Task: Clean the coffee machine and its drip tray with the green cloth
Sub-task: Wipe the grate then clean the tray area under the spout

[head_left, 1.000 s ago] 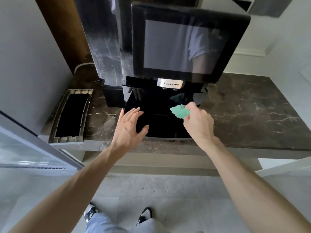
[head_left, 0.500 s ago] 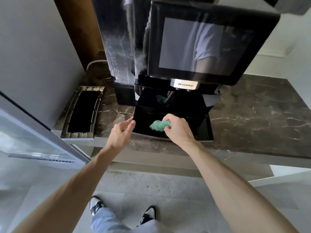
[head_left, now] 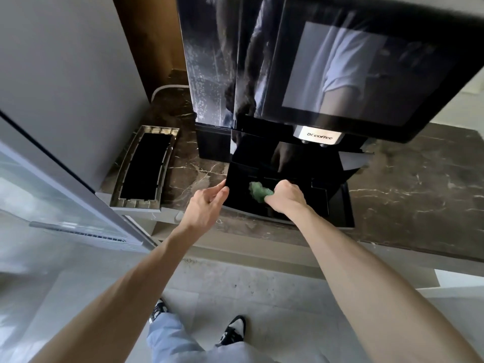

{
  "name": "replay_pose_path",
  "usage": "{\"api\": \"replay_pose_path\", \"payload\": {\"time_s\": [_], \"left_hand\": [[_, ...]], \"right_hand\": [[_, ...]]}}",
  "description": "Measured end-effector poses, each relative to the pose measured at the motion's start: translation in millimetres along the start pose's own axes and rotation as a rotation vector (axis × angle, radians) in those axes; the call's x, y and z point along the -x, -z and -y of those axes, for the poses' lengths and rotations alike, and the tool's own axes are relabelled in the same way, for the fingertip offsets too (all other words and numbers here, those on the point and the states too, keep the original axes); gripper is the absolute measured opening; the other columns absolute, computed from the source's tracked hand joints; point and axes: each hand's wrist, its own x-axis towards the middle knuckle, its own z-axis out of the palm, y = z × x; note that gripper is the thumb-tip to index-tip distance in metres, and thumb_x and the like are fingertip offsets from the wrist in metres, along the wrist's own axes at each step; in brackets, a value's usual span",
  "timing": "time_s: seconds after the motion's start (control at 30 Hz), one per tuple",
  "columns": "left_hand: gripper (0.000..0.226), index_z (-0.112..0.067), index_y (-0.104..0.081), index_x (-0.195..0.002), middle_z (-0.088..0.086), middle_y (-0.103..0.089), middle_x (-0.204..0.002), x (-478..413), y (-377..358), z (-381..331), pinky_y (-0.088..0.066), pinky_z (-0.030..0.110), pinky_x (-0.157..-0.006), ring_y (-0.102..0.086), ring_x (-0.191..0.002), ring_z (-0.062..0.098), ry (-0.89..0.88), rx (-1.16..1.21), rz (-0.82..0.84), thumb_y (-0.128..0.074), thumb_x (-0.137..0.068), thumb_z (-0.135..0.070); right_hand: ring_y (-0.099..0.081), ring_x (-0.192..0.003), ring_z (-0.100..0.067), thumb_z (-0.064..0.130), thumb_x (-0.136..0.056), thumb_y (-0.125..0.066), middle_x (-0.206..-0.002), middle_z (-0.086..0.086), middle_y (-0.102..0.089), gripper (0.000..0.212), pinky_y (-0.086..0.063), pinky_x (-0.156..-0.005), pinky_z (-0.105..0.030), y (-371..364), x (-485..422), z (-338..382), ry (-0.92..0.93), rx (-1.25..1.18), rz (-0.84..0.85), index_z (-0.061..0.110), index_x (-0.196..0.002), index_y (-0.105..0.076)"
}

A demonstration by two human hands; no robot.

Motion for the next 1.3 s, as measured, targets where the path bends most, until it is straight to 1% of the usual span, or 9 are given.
{"api": "replay_pose_path", "payload": {"time_s": [0.13, 0.27, 0.37, 0.47, 0.63, 0.8, 0.97, 1.1, 1.3], "left_hand": [[0.039, -0.046, -0.049, -0.147, -0.006, -0.021, -0.054, 1.5, 0.5, 0.3, -0.021, 0.02, -0.044, -0.019, -0.048, 0.011, -0.025, -0.015, 0.022, -0.041, -0.109, -0.044], [0.041, -0.043, -0.046, -0.15, -0.006, -0.033, -0.06, 2.4, -0.5, -0.6, -0.022, 0.023, -0.047, -0.021, -0.048, 0.009, -0.038, 0.018, 0.044, -0.038, -0.11, -0.042], [0.043, -0.043, -0.039, -0.154, 0.004, -0.051, -0.049, 6.5, -1.9, -8.5, -0.028, 0.016, -0.045, -0.031, -0.037, 0.006, -0.051, 0.013, 0.061, -0.034, -0.112, -0.034], [0.046, -0.043, -0.038, -0.156, -0.002, -0.076, -0.067, 8.1, -3.4, -13.9, -0.037, 0.012, -0.053, -0.051, -0.04, -0.002, -0.061, -0.007, 0.071, -0.03, -0.113, -0.031], [0.045, -0.038, -0.045, -0.154, -0.005, -0.075, -0.066, 8.2, -6.9, -12.2, -0.055, 0.03, -0.09, -0.072, -0.068, -0.001, -0.027, 0.056, 0.062, -0.032, -0.111, -0.031], [0.044, -0.037, -0.042, -0.155, -0.007, -0.076, -0.068, 5.2, -6.7, -4.5, -0.057, 0.037, -0.096, -0.074, -0.072, 0.0, -0.02, 0.074, 0.078, -0.033, -0.112, -0.037], [0.044, -0.034, -0.045, -0.155, 0.001, -0.077, -0.07, 8.2, -2.3, -14.4, -0.047, 0.011, -0.063, -0.068, -0.073, 0.001, 0.01, 0.046, 0.092, -0.033, -0.113, -0.036], [0.045, -0.038, -0.039, -0.157, 0.004, -0.077, -0.074, 13.2, -0.1, -23.4, -0.036, 0.011, -0.05, -0.059, -0.075, -0.006, 0.02, 0.038, 0.093, -0.031, -0.113, -0.033], [0.044, -0.037, -0.041, -0.155, 0.004, -0.078, -0.074, 10.5, -0.8, -21.4, -0.034, 0.013, -0.045, -0.051, -0.036, -0.001, 0.026, 0.05, 0.106, -0.032, -0.112, -0.031]], "right_hand": [[-0.068, -0.091, -0.029, 0.014, -0.09, -0.067, -0.101, -0.012, -0.065, 0.016, -0.061, -0.071, -0.034, -9.8, -20.0, 12.3, -0.146, -0.369, 0.064, 0.005, -0.102, -0.064], [-0.07, -0.093, -0.027, -0.004, -0.089, -0.065, -0.107, -0.017, -0.07, 0.016, -0.059, -0.071, -0.032, -14.9, -28.0, 8.5, -0.203, -0.652, 0.258, 0.003, -0.102, -0.069], [-0.064, -0.085, -0.018, -0.006, -0.094, -0.057, -0.094, -0.008, -0.068, 0.021, -0.053, -0.068, -0.027, -8.1, -21.1, 2.1, -0.071, -0.561, 0.352, 0.009, -0.102, -0.07], [-0.066, -0.101, -0.02, -0.003, -0.09, -0.06, -0.108, -0.01, -0.072, 0.032, -0.053, -0.095, -0.035, 4.8, -15.7, 1.0, 0.088, -0.438, 0.456, 0.013, -0.114, -0.072], [-0.056, -0.079, -0.014, 0.006, -0.08, -0.064, -0.084, 0.003, -0.063, 0.019, -0.044, -0.076, -0.031, 30.0, -1.5, 12.1, 0.354, -0.136, 0.518, 0.02, -0.091, -0.07], [-0.052, -0.071, -0.016, 0.013, -0.076, -0.061, -0.074, -0.001, -0.057, 0.003, -0.043, -0.069, -0.032, 38.8, 7.1, 13.0, 0.32, -0.181, 0.481, 0.015, -0.076, -0.061], [-0.056, -0.071, -0.017, 0.028, -0.074, -0.067, -0.074, 0.002, -0.059, 0.019, -0.046, -0.07, -0.032, 29.0, 5.6, 14.0, 0.114, -0.198, 0.284, 0.012, -0.083, -0.07], [-0.074, -0.091, -0.022, 0.02, -0.059, -0.064, -0.092, -0.006, -0.077, 0.037, -0.059, -0.093, -0.042, 4.9, 6.1, 29.5, 0.028, -0.383, 0.371, 0.01, -0.093, -0.074], [-0.05, -0.06, -0.015, 0.006, -0.079, -0.062, -0.062, -0.003, -0.049, 0.006, -0.045, -0.066, -0.03, 32.2, 15.7, 26.1, 0.091, -0.549, 0.415, 0.012, -0.077, -0.063]]}}
